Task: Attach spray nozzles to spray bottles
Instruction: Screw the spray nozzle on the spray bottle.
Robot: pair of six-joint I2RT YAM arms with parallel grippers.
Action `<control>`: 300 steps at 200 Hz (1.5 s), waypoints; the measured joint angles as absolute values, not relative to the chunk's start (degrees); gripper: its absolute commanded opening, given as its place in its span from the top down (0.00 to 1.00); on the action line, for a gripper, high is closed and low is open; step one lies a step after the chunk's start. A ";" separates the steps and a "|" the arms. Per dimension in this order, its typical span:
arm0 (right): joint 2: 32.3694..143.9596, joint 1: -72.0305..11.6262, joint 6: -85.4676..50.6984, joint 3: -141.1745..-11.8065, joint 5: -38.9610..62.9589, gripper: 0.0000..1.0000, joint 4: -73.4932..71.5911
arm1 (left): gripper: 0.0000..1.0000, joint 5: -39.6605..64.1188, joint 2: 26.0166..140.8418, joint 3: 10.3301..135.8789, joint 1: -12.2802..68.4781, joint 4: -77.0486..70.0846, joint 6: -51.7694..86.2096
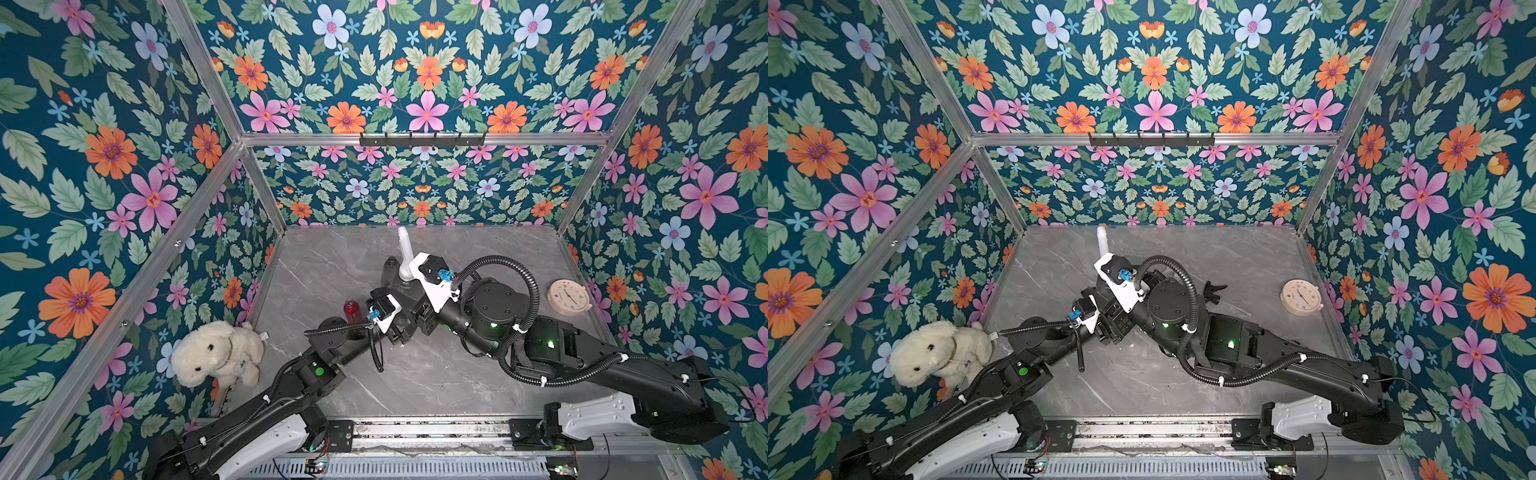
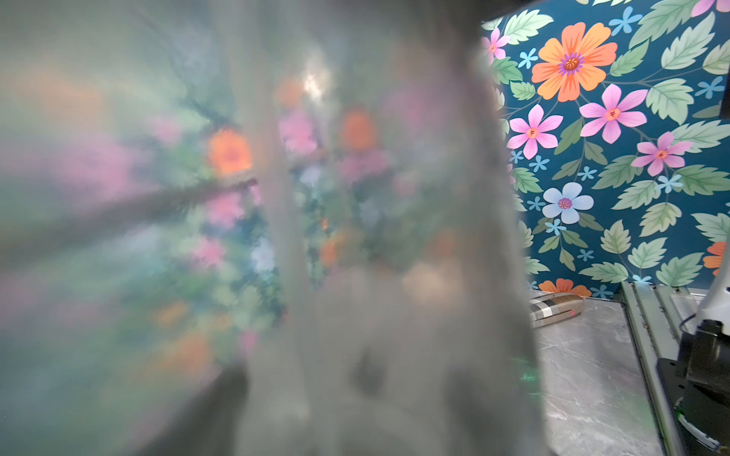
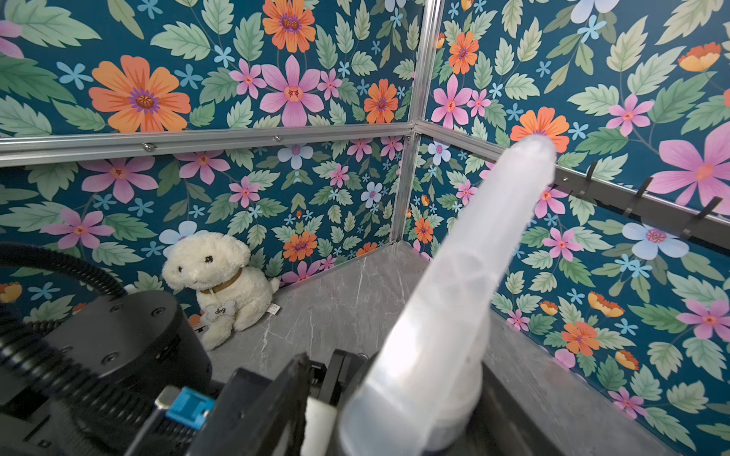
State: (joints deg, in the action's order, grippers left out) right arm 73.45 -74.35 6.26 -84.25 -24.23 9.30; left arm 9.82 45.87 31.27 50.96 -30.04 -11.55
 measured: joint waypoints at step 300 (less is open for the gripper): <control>63.92 -42.85 -1.48 -87.26 31.68 0.63 19.68 | 1.00 27.31 44.29 31.20 50.94 -32.08 -7.75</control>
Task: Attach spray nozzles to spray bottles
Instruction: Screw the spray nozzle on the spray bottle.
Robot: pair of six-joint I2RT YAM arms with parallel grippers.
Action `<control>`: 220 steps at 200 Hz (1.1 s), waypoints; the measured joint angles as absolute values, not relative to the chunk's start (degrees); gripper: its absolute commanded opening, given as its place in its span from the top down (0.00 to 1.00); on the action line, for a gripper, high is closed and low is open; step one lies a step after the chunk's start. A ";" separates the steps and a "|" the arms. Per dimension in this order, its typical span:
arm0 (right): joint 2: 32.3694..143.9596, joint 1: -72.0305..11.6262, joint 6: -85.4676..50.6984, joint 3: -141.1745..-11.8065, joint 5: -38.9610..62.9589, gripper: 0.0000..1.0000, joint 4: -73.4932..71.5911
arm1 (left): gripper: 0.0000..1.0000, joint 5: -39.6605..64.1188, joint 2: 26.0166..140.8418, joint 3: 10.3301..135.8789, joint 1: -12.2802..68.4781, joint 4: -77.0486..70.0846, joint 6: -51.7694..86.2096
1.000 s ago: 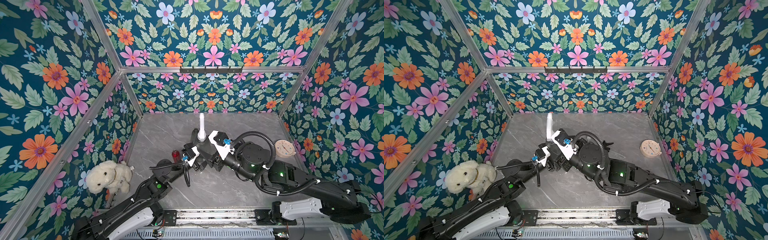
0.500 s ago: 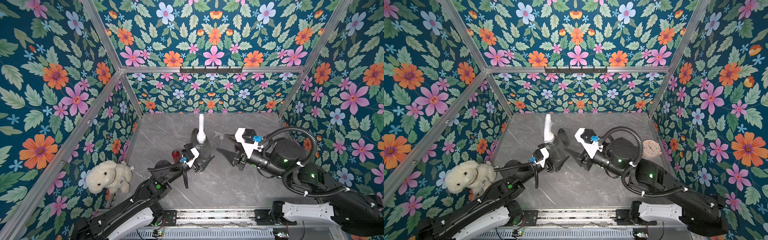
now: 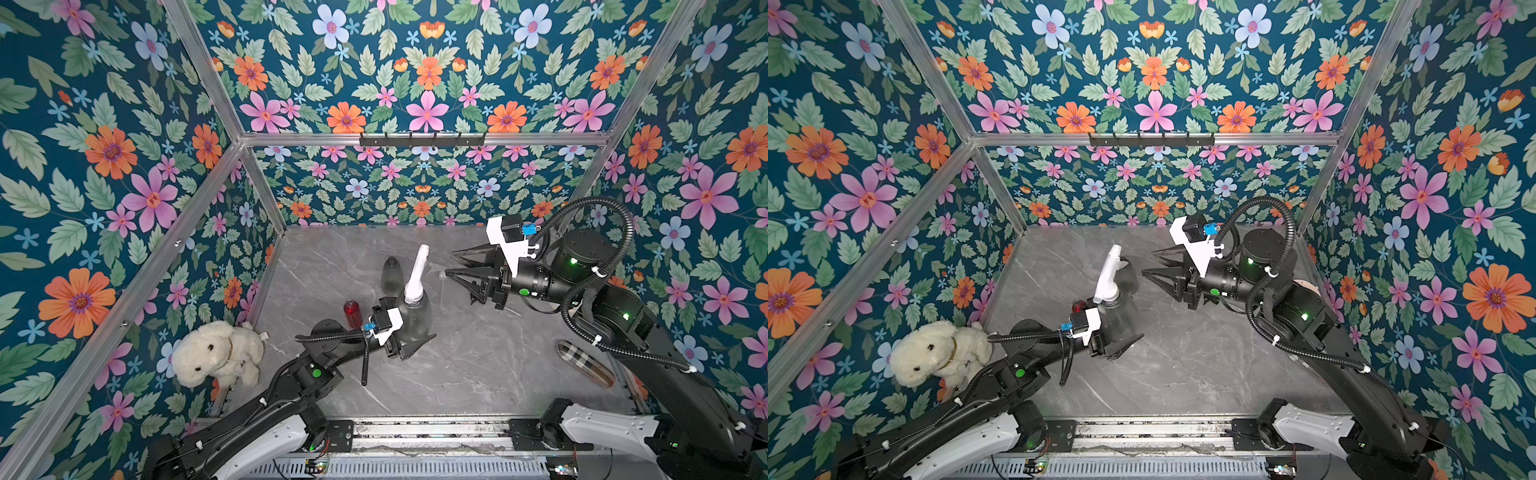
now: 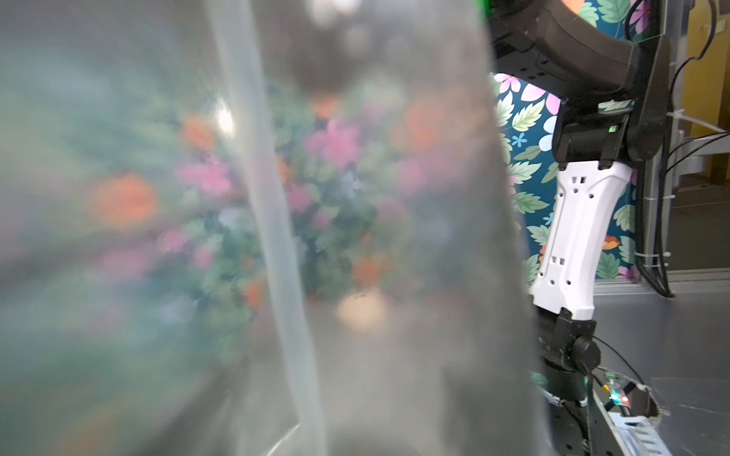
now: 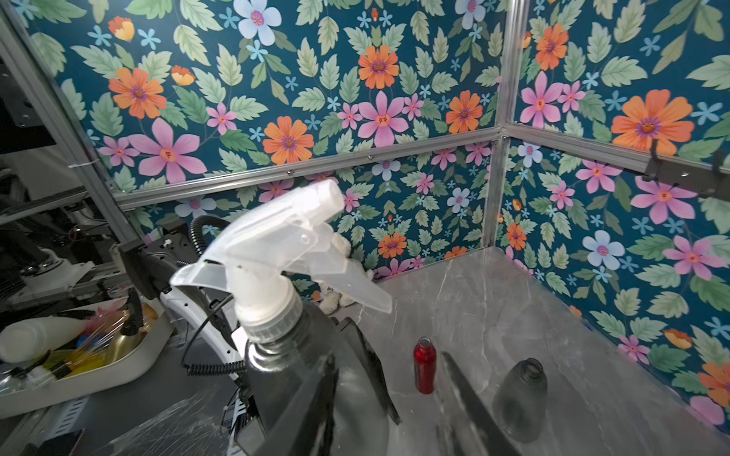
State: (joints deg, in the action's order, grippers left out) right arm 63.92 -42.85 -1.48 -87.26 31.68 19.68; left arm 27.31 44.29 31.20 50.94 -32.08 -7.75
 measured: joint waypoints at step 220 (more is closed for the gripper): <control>69.65 -43.53 -2.28 -91.13 53.10 0.48 19.92 | 1.00 32.14 45.82 32.12 50.92 -31.07 -7.77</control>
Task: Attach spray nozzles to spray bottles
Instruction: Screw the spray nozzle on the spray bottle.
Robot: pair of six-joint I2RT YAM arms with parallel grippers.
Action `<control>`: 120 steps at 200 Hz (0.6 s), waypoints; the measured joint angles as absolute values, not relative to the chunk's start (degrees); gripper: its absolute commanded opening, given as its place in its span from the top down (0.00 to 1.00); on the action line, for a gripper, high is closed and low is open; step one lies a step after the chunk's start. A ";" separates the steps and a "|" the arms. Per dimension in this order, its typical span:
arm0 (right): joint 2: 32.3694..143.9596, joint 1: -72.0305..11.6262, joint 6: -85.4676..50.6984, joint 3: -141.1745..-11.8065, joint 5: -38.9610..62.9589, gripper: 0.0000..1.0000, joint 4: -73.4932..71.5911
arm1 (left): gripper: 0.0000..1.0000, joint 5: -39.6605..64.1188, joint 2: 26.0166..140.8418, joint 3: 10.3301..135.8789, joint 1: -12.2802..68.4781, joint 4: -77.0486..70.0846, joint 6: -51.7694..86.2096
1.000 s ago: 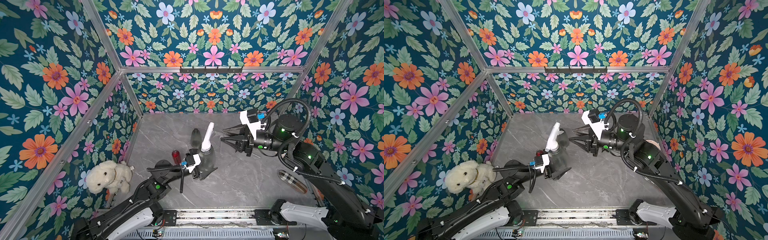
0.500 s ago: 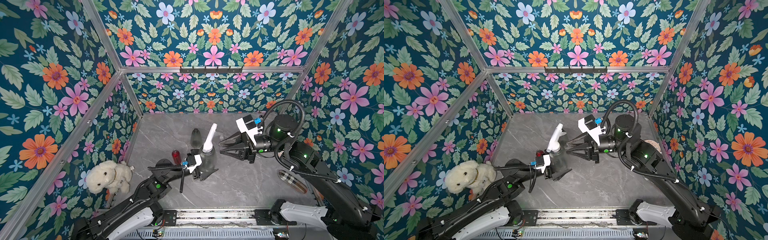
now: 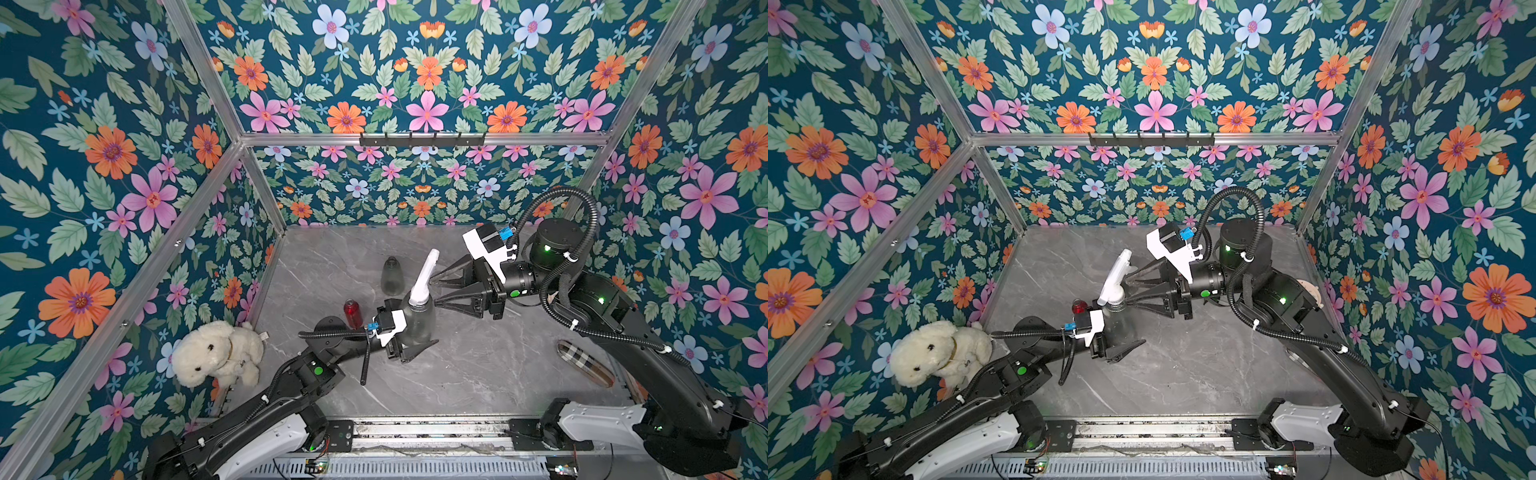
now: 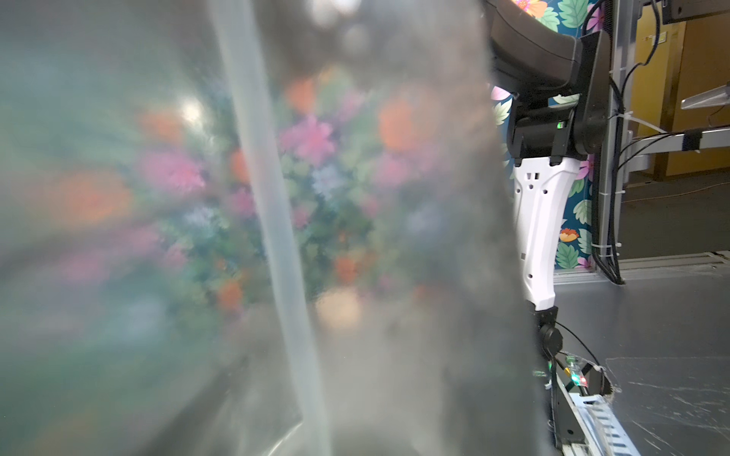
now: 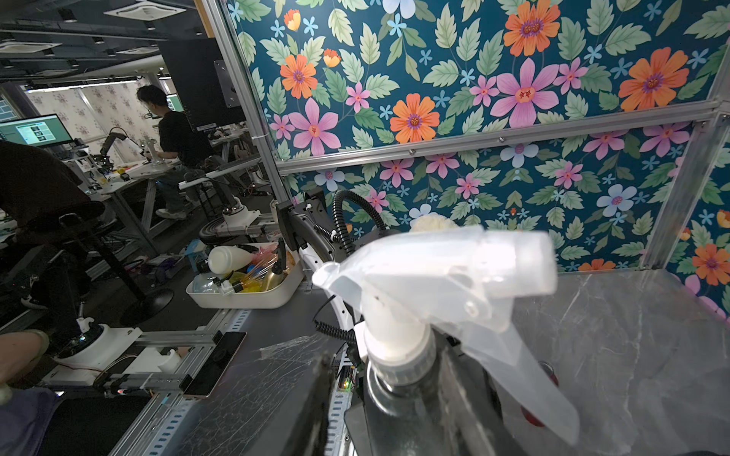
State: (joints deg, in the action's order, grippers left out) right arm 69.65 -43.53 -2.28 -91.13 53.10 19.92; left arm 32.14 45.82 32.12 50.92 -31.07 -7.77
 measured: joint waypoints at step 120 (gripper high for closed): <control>72.29 -45.52 1.37 -94.06 54.15 0.49 24.82 | 1.00 35.75 46.26 32.16 50.87 -29.56 -7.81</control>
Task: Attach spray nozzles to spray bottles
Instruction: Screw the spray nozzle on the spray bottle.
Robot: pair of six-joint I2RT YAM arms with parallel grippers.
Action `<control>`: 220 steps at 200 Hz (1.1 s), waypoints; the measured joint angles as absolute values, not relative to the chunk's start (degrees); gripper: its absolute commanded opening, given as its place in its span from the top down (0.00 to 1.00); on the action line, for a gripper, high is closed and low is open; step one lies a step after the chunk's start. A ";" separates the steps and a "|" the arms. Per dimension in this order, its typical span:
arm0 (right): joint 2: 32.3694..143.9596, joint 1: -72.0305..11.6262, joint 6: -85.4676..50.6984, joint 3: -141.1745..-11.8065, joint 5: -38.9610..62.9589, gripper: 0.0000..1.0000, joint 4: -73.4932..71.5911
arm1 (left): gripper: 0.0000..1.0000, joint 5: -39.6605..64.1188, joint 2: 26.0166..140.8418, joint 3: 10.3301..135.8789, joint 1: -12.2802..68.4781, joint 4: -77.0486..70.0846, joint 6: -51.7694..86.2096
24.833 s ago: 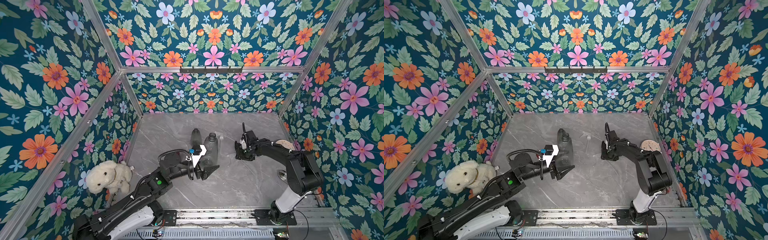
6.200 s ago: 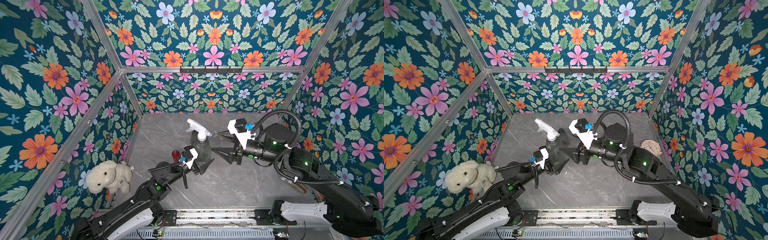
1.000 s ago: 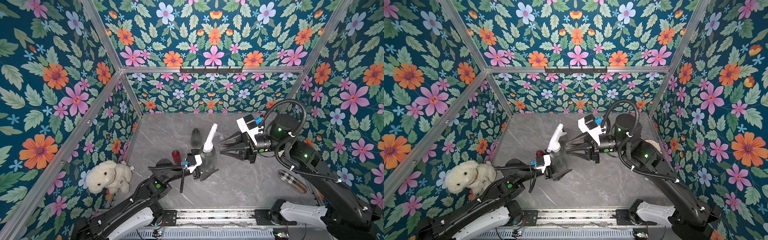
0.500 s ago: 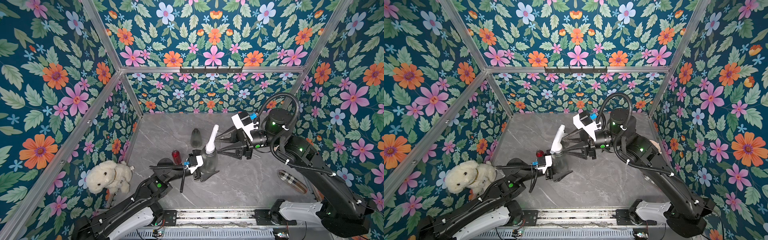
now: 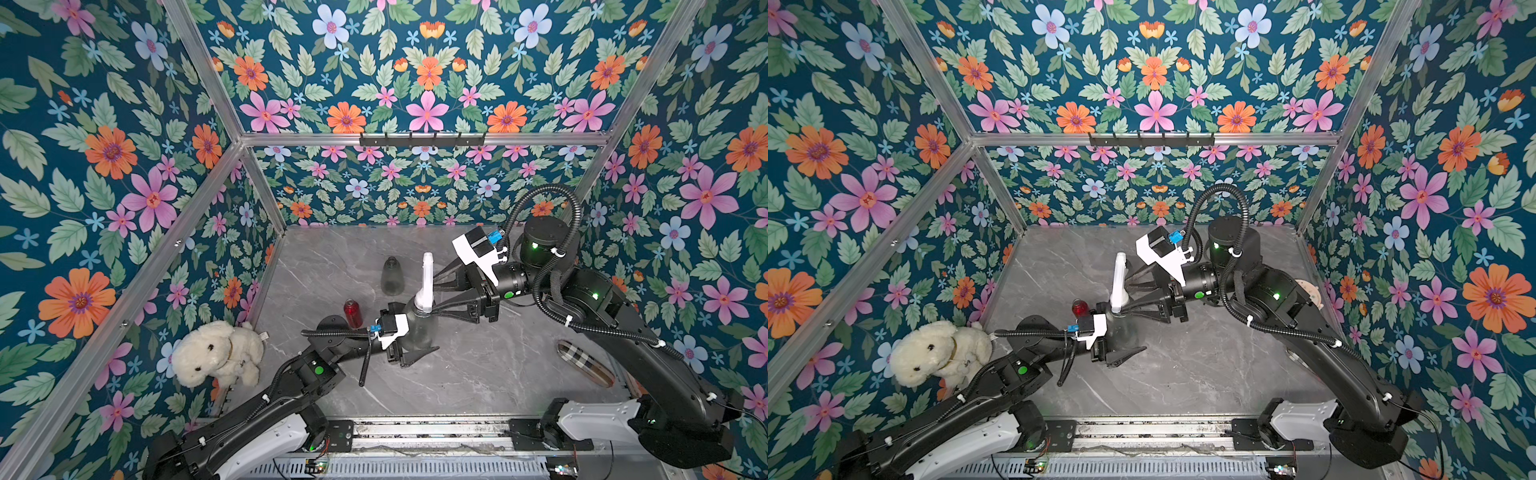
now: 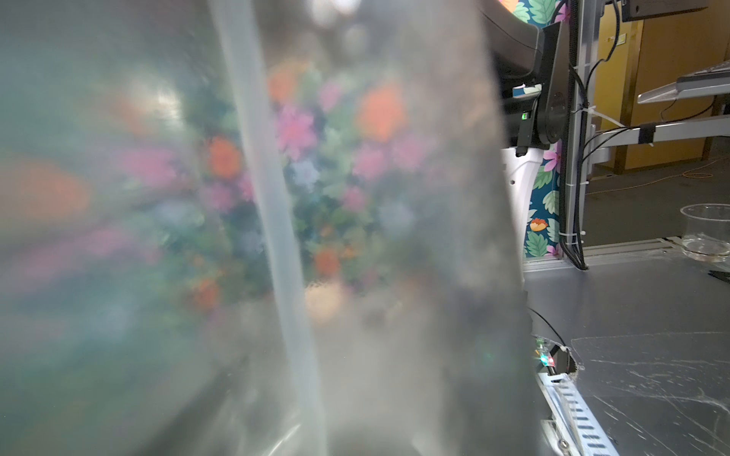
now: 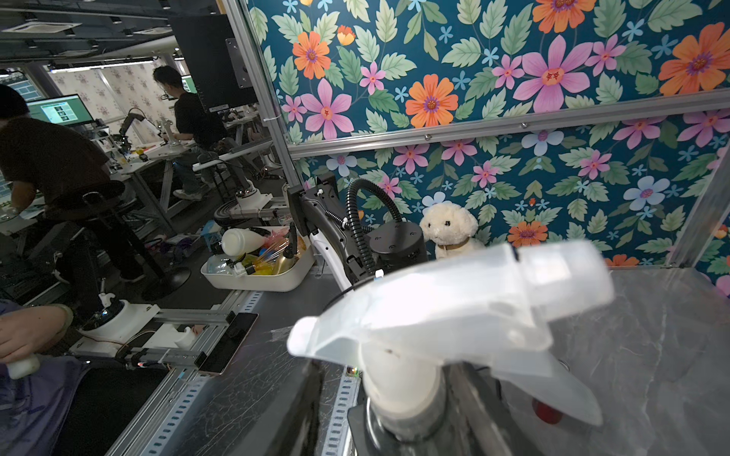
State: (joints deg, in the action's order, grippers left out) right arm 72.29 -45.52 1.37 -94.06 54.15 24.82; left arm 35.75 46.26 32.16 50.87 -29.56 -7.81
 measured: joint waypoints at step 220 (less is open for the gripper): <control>70.50 -51.51 6.42 -93.32 41.56 0.60 27.57 | 1.00 35.51 45.95 32.16 50.87 -30.65 -7.88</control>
